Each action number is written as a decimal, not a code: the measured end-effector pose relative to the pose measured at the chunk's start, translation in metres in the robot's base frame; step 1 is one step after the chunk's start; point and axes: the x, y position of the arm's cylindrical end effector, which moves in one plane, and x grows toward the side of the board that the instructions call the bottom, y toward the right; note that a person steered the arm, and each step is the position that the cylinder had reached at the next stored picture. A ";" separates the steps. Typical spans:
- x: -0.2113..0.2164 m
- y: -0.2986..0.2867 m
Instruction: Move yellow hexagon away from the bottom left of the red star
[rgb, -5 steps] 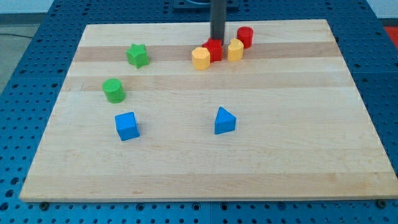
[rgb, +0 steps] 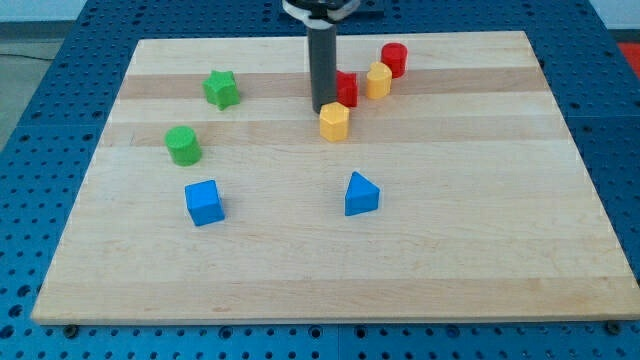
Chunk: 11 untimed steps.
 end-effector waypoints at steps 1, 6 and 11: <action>0.028 0.040; 0.081 -0.048; 0.102 0.051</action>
